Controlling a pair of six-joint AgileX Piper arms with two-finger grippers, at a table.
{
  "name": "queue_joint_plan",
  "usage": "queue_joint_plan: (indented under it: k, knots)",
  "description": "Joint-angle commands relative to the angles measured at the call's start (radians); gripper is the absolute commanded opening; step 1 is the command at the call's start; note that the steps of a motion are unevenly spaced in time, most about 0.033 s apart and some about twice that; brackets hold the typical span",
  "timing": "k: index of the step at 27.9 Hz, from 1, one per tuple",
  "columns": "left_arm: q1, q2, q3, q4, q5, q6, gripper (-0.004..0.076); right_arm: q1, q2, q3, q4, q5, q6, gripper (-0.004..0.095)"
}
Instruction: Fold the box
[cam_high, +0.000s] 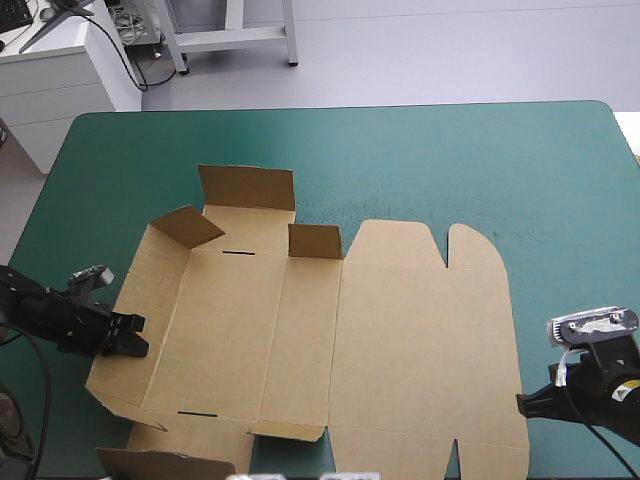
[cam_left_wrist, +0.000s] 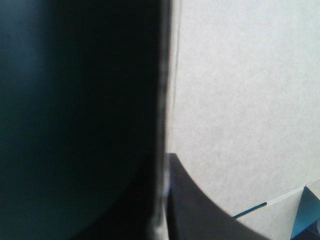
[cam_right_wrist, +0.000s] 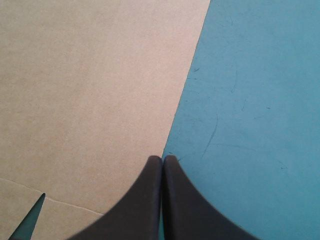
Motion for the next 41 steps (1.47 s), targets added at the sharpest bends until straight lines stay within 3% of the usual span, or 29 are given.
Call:
queue_joint_plan:
  k: [1,8,13,20,27,33,41]
  knots:
    - [-0.014,-0.025,-0.04,-0.034,0.082,-0.009,-0.0008,-0.005,0.007,-0.021,0.011,-0.047,-0.013,-0.0019]
    - [-0.178,-0.025,-0.218,0.055,0.054,-0.07,-0.0008,-0.005,0.007,-0.021,0.011,-0.048,-0.013,-0.0019]
    - [-0.373,-0.023,-0.411,0.143,-0.049,-0.05,-0.0008,-0.005,0.007,-0.021,0.011,-0.046,-0.013,-0.0019]
    - [-0.684,-0.005,-0.588,0.474,-0.25,-0.09,-0.0008,-0.005,0.007,-0.021,0.011,0.003,-0.002,-0.0019]
    - [-0.955,0.035,-0.617,0.791,-0.514,-0.179,-0.0008,-0.005,0.007,-0.021,0.011,0.015,0.004,-0.0019]
    - [-1.16,0.079,-0.621,1.225,-0.692,-0.453,-0.0008,-0.005,0.007,-0.021,0.015,0.017,0.025,-0.0019]
    - [-1.302,0.13,-0.621,1.66,-0.671,-0.743,-0.0008,-0.005,0.007,-0.021,0.015,0.018,0.025,-0.0019]
